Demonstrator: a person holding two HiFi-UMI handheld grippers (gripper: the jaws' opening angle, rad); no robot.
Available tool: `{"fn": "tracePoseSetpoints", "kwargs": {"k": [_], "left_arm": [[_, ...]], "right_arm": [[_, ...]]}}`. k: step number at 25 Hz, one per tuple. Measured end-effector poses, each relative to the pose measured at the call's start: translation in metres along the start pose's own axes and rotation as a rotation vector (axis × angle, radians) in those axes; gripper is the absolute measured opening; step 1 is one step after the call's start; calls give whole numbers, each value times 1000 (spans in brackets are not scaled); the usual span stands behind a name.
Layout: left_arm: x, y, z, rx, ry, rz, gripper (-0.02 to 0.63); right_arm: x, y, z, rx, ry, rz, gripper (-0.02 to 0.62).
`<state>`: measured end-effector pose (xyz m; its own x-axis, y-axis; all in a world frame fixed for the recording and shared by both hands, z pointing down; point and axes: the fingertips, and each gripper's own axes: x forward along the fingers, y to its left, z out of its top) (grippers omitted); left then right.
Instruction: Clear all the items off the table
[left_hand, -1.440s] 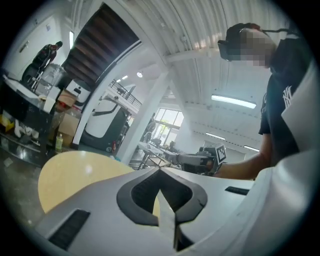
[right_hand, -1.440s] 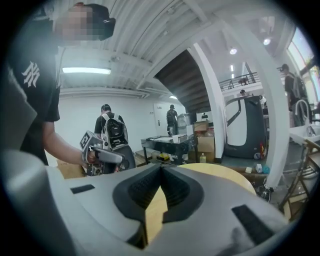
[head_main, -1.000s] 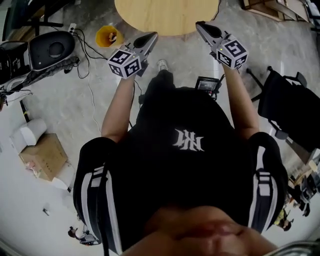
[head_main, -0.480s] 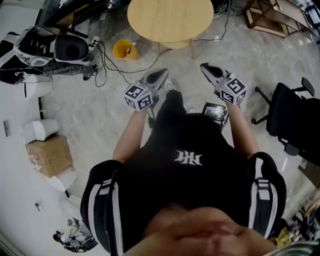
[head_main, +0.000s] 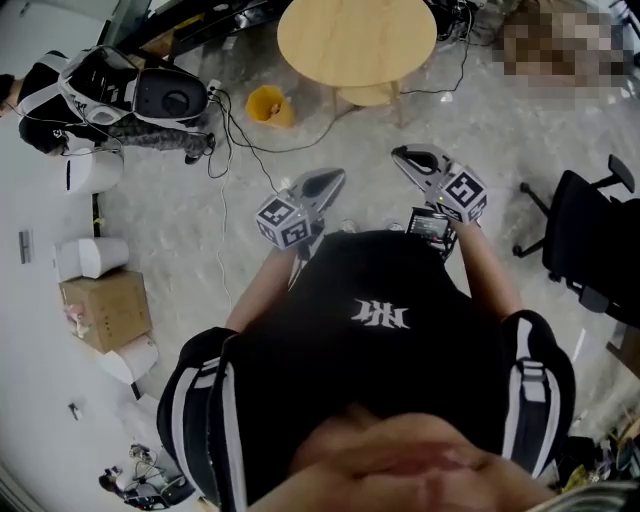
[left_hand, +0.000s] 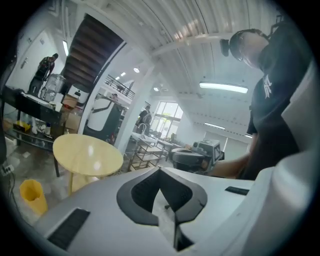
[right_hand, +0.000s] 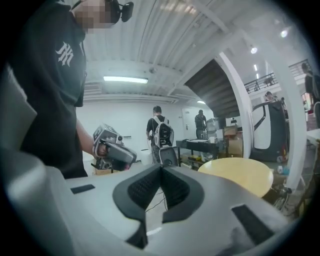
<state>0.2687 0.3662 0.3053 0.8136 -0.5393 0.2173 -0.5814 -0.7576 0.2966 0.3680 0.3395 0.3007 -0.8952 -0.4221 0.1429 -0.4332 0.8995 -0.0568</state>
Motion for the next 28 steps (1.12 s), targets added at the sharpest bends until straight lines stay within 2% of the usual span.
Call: {"fn": "tracePoseSetpoints", "kwargs": {"k": [3, 6, 9, 15, 18, 23, 28], "left_arm": [[0, 11, 30, 31, -98, 39, 11], [0, 5, 51, 45, -148, -42, 11], [-1, -5, 57, 59, -151, -107, 12], [-16, -5, 57, 117, -139, -140, 12], [-18, -2, 54, 116, -142, -134, 12], [-31, 7, 51, 129, -143, -125, 12], [-40, 16, 51, 98, -159, -107, 12]], "right_arm": [[1, 9, 9, -55, 8, -23, 2], [14, 9, 18, -70, -12, -85, 2], [25, 10, 35, -51, -58, -108, 2], [52, 21, 50, -33, -76, -51, -2], [59, 21, 39, 0, -60, -36, -2], [71, 33, 44, -25, -72, -7, -2], [79, 35, 48, -21, -65, 13, -2]]}}
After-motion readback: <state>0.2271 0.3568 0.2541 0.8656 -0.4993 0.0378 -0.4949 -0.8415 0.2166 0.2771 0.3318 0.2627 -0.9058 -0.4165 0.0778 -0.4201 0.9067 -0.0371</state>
